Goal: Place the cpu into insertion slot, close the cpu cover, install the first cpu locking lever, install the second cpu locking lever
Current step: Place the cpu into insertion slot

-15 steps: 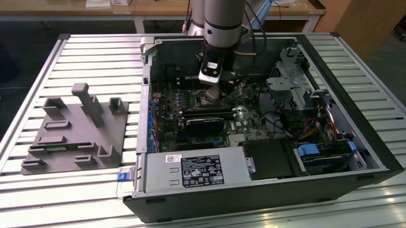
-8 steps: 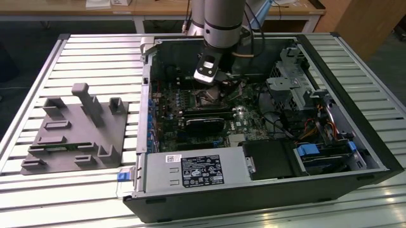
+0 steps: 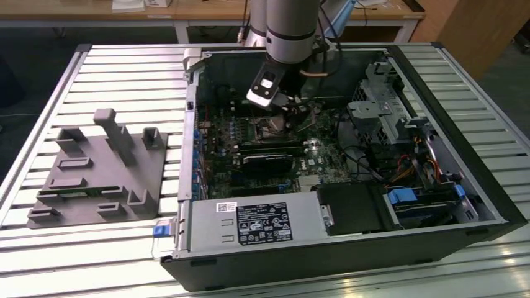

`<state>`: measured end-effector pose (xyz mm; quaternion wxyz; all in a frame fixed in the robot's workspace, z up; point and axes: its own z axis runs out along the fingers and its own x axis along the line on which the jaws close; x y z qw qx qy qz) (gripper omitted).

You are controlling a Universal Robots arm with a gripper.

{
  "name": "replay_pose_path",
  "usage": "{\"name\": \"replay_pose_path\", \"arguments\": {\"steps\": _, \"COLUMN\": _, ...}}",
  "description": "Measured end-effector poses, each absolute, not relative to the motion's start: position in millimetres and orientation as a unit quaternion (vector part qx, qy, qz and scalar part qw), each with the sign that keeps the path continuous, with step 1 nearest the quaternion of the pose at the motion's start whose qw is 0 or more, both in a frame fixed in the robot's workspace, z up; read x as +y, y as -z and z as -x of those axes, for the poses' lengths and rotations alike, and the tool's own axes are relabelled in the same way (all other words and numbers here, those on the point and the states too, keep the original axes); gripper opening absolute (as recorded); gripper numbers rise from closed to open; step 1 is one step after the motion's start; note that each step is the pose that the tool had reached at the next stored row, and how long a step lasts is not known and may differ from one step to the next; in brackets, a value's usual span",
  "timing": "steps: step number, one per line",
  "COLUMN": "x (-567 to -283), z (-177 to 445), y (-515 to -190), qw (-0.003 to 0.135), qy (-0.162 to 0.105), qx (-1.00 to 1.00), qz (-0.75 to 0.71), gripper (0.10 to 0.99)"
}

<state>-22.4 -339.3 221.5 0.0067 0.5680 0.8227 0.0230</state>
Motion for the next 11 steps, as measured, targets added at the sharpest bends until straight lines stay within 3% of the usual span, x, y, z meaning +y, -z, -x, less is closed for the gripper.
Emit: {"name": "replay_pose_path", "arguments": {"steps": 11, "x": -339.3, "z": 22.4, "y": -219.3, "qw": 0.009, "qy": -0.022, "qx": 0.763, "qz": -0.646, "gripper": 0.537}}
